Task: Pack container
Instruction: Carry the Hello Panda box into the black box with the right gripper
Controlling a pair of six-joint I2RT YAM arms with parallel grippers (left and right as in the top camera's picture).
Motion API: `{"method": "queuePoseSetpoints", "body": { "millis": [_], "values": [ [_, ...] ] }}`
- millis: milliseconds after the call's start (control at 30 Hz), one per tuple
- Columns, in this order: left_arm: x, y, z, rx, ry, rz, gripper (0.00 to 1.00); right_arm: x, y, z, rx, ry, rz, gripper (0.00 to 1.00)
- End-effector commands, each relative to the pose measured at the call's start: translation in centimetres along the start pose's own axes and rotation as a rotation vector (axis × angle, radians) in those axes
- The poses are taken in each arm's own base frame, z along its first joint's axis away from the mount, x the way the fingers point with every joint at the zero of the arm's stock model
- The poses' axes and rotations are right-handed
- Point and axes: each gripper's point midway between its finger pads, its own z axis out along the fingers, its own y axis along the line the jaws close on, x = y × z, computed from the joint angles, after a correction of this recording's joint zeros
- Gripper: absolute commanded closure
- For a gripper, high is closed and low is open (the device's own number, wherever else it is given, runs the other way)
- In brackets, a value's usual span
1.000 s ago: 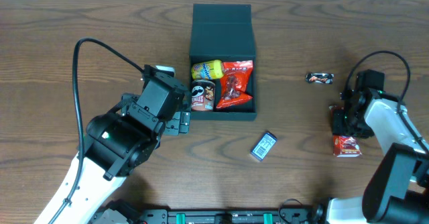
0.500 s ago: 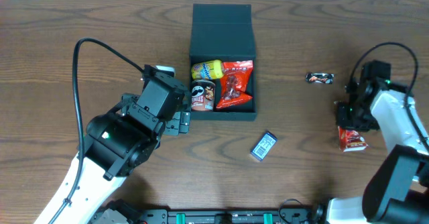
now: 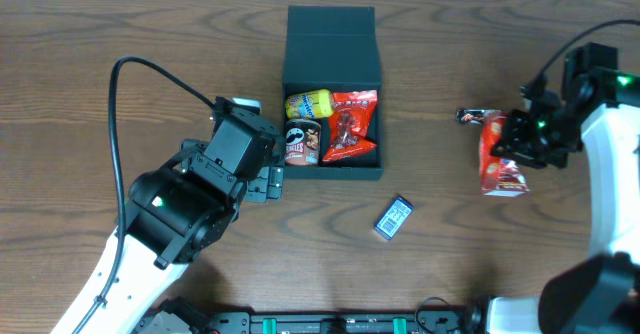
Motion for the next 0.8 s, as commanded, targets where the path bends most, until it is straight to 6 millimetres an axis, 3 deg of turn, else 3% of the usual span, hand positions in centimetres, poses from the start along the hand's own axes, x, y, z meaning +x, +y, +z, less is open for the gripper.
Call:
{"method": "queuePoseSetpoints", "body": {
  "millis": [0,167,233,367,500,600,767],
  "values": [
    [0.1,1.1,-0.3,-0.050,-0.008,0.019,0.05,0.9,4.7,-2.9,-0.100,-0.098,-0.037,0.98],
    [0.5,1.9,-1.6,-0.050,-0.032,0.010,0.05,2.7,9.5,-4.3,-0.119,-0.168,-0.069,0.98],
    [0.5,2.3,-2.2,-0.052,-0.051,0.004,0.05,3.2,10.9,-3.8,-0.098,-0.175,-0.080,0.98],
    [0.7,2.8,-2.9,-0.055,-0.069,-0.002,0.05,3.9,15.6,-2.4,-0.147,-0.172,-0.159,0.99],
    [1.2,3.0,-2.9,-0.060,-0.051,0.004,0.05,3.3,18.5,0.0,-0.157,-0.163,-0.143,0.99],
    [1.5,3.1,-2.9,-0.065,-0.039,0.007,0.05,3.2,20.1,3.1,-0.139,-0.114,-0.162,0.99],
    [1.5,3.0,-2.9,-0.058,-0.037,0.006,0.05,1.8,20.7,7.0,-0.085,-0.101,-0.090,0.99]
  ]
}}
